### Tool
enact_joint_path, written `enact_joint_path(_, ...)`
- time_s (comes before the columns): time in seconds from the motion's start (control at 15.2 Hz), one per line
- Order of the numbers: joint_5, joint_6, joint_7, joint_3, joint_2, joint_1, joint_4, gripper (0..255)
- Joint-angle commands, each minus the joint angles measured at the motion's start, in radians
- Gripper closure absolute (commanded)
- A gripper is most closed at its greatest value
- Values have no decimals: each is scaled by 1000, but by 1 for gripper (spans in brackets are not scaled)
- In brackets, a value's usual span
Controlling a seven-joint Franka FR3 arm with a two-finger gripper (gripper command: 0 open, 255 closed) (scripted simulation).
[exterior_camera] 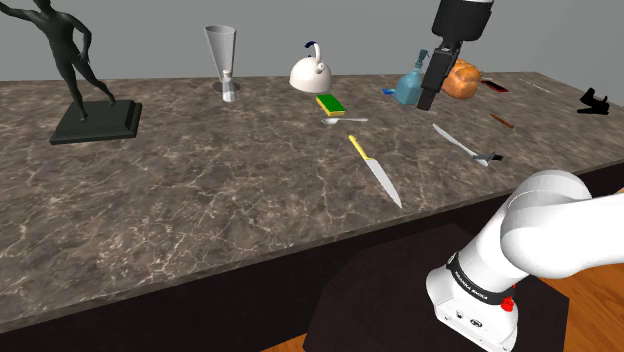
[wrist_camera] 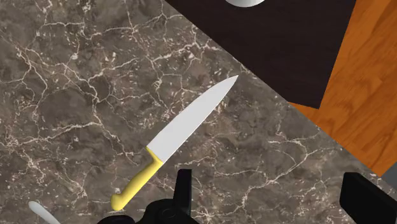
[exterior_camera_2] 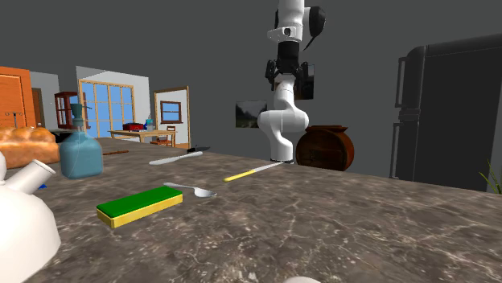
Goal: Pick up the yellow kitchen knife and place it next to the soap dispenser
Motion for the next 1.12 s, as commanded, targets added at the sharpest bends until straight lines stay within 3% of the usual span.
enact_joint_path(0.0,0,0,0,0,0,0,0,0)
enact_joint_path(0.53,-9,228,123,-1,202,-79,-76,0)
enact_joint_path(1.06,-28,438,244,-16,454,-155,-83,0)
